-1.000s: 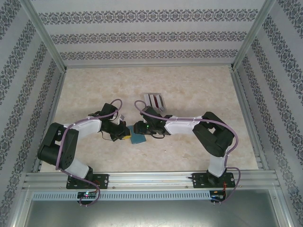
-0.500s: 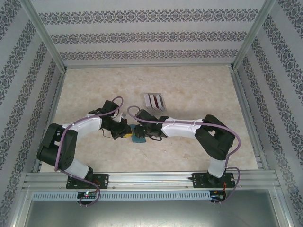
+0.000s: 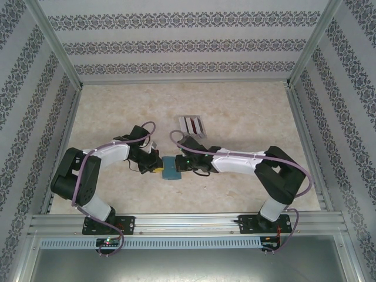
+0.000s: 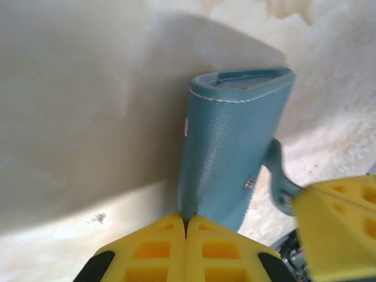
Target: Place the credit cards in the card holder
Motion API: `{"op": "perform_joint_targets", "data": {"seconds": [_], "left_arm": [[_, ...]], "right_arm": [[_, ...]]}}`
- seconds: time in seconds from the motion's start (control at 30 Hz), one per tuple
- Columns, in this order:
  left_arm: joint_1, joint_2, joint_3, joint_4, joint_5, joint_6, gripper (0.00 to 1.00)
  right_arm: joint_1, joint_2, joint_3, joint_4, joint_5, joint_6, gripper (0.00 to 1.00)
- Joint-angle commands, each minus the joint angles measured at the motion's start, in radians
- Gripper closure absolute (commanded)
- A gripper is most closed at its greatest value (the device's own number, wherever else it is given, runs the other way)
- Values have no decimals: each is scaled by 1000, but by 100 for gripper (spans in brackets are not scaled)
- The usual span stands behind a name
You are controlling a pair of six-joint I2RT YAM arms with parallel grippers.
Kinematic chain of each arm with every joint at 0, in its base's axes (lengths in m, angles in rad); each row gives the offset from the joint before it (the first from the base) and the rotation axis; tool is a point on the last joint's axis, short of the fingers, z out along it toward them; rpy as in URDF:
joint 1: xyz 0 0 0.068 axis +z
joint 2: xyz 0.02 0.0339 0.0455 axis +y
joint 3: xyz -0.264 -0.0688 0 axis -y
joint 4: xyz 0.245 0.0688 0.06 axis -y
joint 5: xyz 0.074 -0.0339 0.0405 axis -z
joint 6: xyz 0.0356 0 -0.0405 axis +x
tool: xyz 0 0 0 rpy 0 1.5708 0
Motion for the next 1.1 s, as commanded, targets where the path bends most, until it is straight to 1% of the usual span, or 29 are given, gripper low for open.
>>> {"op": "perform_joint_targets", "data": {"seconds": [0.0,0.07,0.1,0.2,0.23,0.3,0.33,0.4,0.53,0.67,0.8,0.87,0.97,1.07], "left_arm": [[2,28,16,-17,-48,25,100],[0,36,24,-12,-30,20,100],[-1,36,23,3,-11,15,97],[-2,26,23,35,14,19,69],[-2,26,33,23,9,28,54],[-3,23,48,6,19,34,33],[-7,18,51,11,38,40,25],[-20,12,63,9,42,60,17],[-32,18,95,-22,42,79,13],[-45,12,92,-4,38,83,6],[-71,47,105,-1,84,89,3],[-90,54,106,8,87,94,1],[-97,57,110,17,98,77,0],[-117,47,120,23,98,95,0]], "right_arm": [[-63,-40,-94,160,-163,73,100],[-82,-59,-122,186,-201,86,100],[-86,-71,-134,198,-207,89,100],[-88,-109,-163,203,-205,77,100],[-89,-123,-170,194,-197,69,100],[-96,-155,-186,181,-188,71,100],[-100,-177,-201,189,-186,79,100],[-99,-216,-224,191,-169,77,100],[-112,-297,-249,165,-151,84,100],[-117,-343,-261,154,-165,80,100],[-122,-352,-269,167,-202,107,100],[-123,-353,-267,175,-216,113,100],[-123,-365,-252,161,-217,123,100],[-122,-375,-248,172,-212,121,100]]}}
